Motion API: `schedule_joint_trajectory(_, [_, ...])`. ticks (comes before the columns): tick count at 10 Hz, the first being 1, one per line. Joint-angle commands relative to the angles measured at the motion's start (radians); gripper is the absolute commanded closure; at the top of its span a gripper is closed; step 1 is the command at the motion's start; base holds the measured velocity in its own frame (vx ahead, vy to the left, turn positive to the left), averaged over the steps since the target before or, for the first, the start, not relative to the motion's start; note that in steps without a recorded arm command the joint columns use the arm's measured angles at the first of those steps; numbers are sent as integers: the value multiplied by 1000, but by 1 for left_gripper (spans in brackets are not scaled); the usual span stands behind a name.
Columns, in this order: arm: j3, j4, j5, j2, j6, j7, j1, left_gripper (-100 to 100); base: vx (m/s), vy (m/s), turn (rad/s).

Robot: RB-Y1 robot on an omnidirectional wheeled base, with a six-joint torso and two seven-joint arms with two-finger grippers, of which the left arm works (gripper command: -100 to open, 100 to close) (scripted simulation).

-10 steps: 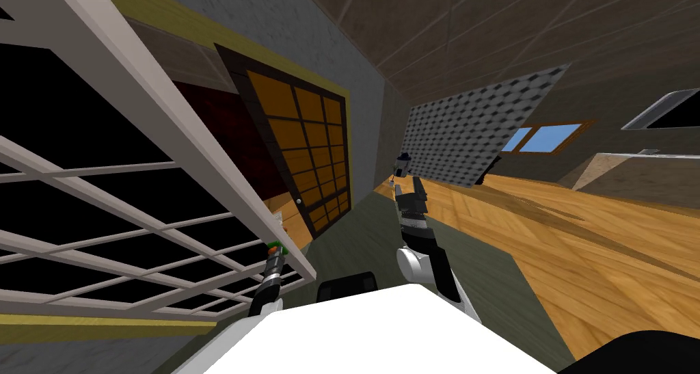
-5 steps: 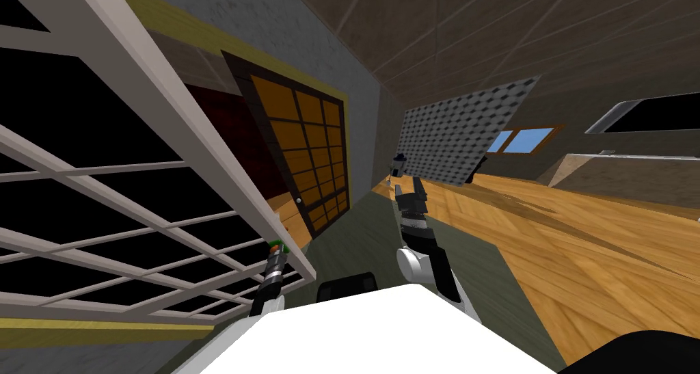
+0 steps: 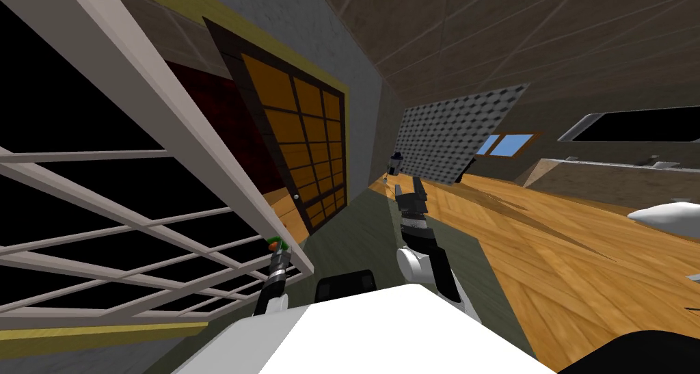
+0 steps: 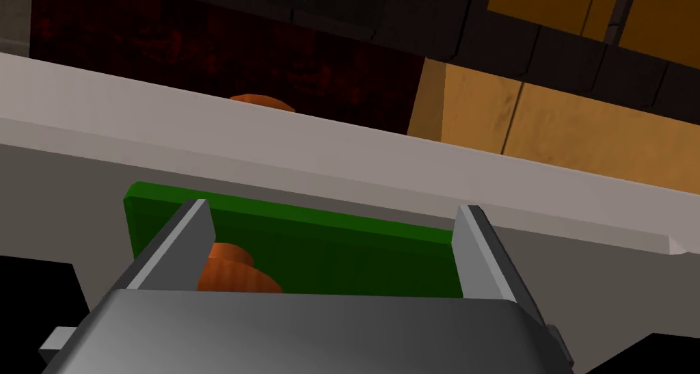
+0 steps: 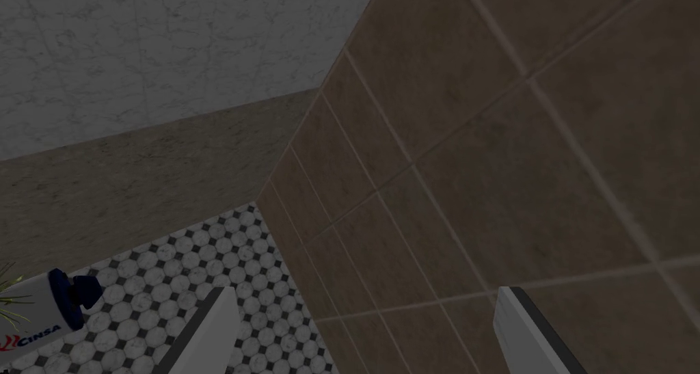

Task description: Pull the door open

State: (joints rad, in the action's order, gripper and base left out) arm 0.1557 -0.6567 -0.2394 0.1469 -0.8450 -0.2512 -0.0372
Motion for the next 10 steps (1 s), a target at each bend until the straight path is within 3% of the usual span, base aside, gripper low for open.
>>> schedule_joint_trajectory(1, [19, -11, -10, 16, -4, -50, 5, -100, -65, 22, -55])
schedule_joint_trajectory(10, [30, 3, -22, 1, -3, -265, 36, -100, -65, 22, -51])
